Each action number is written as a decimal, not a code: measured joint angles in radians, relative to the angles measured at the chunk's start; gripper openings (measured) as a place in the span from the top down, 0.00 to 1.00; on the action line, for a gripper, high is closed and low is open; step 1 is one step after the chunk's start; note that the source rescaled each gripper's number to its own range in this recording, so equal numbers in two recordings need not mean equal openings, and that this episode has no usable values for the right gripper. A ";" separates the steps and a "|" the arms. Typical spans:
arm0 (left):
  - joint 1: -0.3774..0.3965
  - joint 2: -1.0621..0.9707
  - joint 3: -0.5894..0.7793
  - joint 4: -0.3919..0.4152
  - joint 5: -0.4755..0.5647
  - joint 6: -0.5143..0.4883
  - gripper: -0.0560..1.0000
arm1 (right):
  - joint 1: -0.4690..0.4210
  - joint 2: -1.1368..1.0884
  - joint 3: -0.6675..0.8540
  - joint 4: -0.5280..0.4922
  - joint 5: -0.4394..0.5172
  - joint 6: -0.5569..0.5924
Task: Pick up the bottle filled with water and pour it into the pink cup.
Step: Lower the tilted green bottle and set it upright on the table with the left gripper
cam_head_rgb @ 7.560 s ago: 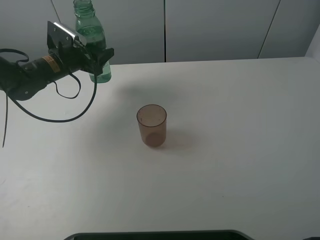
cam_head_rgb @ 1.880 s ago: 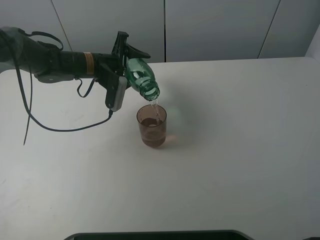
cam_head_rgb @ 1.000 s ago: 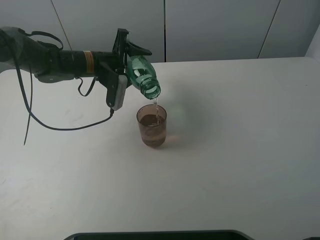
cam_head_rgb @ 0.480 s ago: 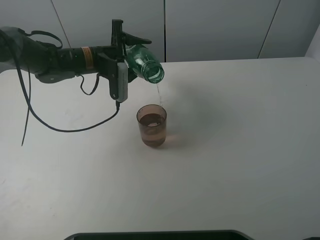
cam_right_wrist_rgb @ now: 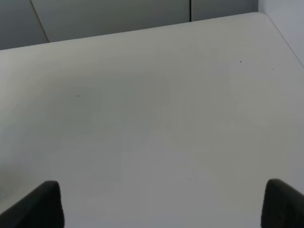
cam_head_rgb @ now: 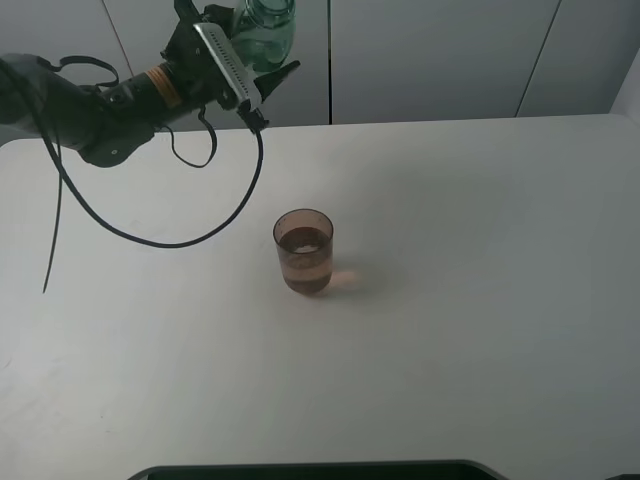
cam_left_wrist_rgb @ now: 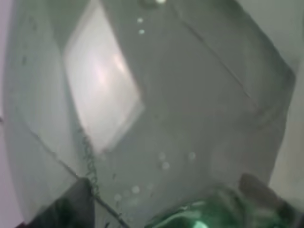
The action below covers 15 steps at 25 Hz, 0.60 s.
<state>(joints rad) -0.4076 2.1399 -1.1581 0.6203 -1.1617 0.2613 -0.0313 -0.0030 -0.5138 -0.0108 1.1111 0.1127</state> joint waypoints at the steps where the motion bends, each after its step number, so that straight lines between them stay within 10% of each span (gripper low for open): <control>1: 0.000 0.000 0.000 -0.038 0.000 -0.059 0.93 | 0.000 0.000 0.000 0.000 0.000 0.000; 15: 0.026 -0.002 0.069 -0.422 -0.002 -0.423 0.93 | 0.000 0.000 0.000 0.000 0.000 0.000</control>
<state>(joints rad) -0.3817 2.1377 -1.0894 0.1980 -1.1637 -0.1617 -0.0313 -0.0030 -0.5138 -0.0108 1.1111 0.1127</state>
